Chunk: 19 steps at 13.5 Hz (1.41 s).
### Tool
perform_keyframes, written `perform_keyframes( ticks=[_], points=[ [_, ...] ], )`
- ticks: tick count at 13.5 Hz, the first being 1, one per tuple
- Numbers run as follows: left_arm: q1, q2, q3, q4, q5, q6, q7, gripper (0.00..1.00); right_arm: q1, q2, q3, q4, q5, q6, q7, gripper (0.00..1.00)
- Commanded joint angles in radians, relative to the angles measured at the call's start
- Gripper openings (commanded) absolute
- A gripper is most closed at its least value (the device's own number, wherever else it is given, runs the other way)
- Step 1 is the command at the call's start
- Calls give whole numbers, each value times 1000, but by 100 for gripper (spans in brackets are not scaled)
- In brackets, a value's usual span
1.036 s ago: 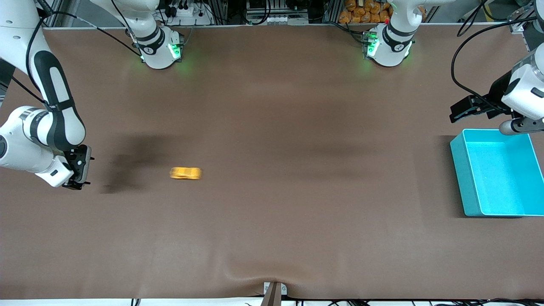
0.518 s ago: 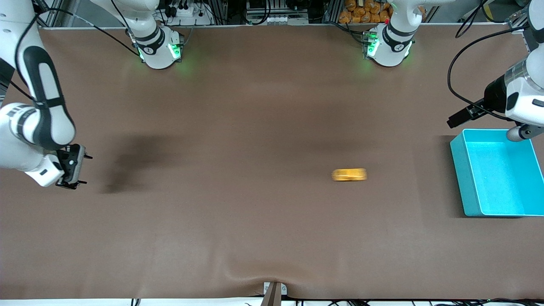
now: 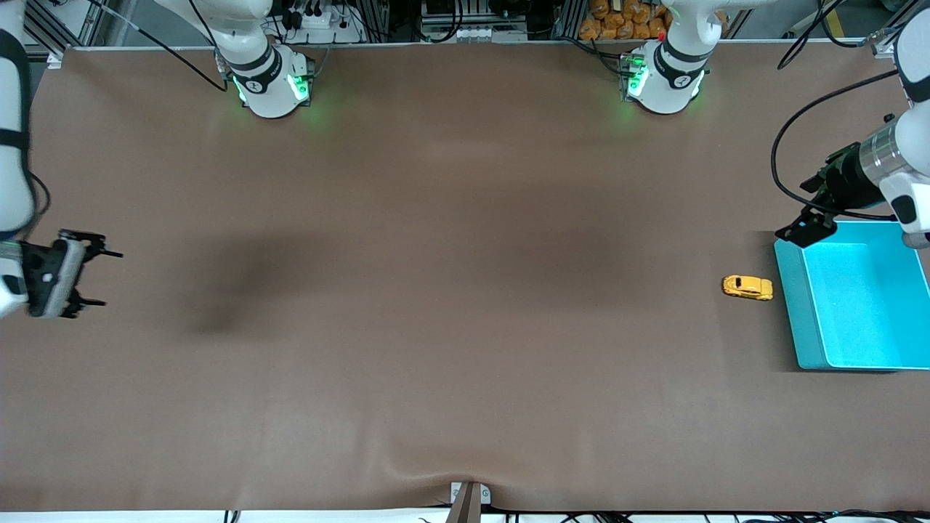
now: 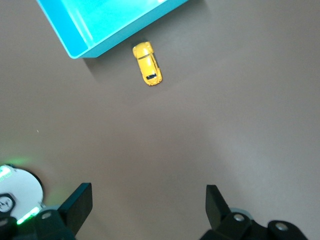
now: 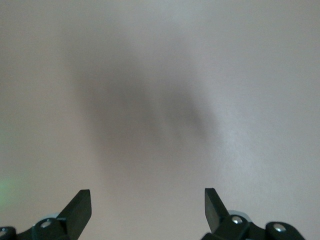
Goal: Wind and store yellow beetle car
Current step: 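Release the car from the right gripper so it rolls toward the bin, then lower the left gripper onto the car while the right gripper withdraws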
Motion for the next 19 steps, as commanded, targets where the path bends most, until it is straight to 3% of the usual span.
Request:
perform_keyframes(
  ticks=[1,6,12,15,19],
  points=[
    [55,-18,-4,-94,-44,76,-45,100,46,-65,7,90,7,-97,278,100],
    [88,-16,-1,-277,-42,307,-187,100,187,-97,3,271,-9,-376,816,100],
    [219,27,-2,-556,-42,742,-223,100,285,-193,4,279,-57,-485,1269,100],
    [217,126,-2,-559,-41,859,-221,100,313,-223,6,272,-113,-482,1316,100],
    [217,244,-1,-527,-30,927,-217,100,286,-262,-3,270,-111,-440,1410,100]
  ],
)
